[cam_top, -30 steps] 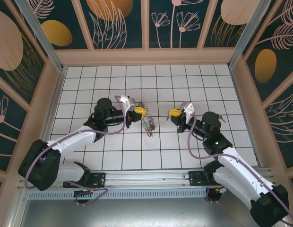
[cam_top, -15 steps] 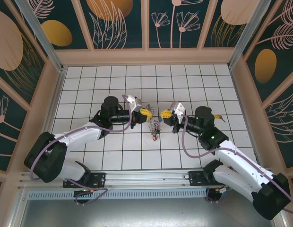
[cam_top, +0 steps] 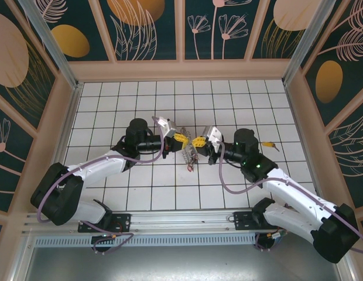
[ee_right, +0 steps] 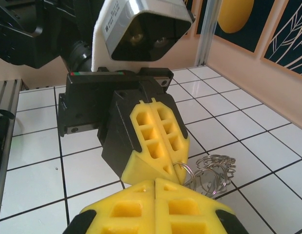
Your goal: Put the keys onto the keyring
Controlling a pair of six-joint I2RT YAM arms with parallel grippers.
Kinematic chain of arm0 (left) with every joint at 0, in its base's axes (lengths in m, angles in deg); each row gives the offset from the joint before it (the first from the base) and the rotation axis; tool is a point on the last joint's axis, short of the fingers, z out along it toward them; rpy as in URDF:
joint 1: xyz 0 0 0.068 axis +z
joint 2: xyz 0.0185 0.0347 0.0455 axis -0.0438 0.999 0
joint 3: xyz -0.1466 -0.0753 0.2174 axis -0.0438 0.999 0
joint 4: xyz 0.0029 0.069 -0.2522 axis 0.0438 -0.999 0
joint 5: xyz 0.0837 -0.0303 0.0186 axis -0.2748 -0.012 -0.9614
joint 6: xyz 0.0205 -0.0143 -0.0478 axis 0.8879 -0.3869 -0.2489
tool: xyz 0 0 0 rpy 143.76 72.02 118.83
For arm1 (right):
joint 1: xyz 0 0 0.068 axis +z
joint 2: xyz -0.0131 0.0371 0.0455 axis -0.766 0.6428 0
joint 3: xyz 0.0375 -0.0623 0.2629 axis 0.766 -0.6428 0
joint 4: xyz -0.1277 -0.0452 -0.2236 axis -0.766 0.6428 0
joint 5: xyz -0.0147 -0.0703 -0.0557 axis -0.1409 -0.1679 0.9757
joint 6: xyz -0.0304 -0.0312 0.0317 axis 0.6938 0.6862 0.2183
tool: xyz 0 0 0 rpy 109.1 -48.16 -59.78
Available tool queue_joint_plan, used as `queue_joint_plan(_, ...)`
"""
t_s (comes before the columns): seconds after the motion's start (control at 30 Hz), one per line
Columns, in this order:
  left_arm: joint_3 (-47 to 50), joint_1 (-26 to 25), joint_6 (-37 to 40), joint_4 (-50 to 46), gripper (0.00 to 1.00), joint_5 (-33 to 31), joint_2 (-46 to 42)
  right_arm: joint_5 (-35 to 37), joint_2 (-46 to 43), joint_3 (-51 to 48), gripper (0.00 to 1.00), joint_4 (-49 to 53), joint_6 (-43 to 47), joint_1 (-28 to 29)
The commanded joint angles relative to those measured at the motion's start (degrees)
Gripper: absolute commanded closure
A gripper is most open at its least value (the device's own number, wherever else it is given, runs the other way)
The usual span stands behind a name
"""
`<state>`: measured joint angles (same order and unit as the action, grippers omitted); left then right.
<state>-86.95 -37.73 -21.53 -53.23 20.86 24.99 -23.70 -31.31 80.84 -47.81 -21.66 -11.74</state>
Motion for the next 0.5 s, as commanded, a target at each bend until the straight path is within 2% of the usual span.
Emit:
queue_joint_plan(0.0, -2.11, -0.29, 0.2, 1.93, 1.0, 0.79, -0.02, 1.14, 1.16, 2.5, 1.0, -2.74, 1.89, 0.76)
queue_joint_plan(0.47, -2.55, -0.32, 0.91, 1.52, 1.0, 0.81, 0.06, 5.22, 5.13, 4.37, 1.0, -3.79, 3.85, 2.65)
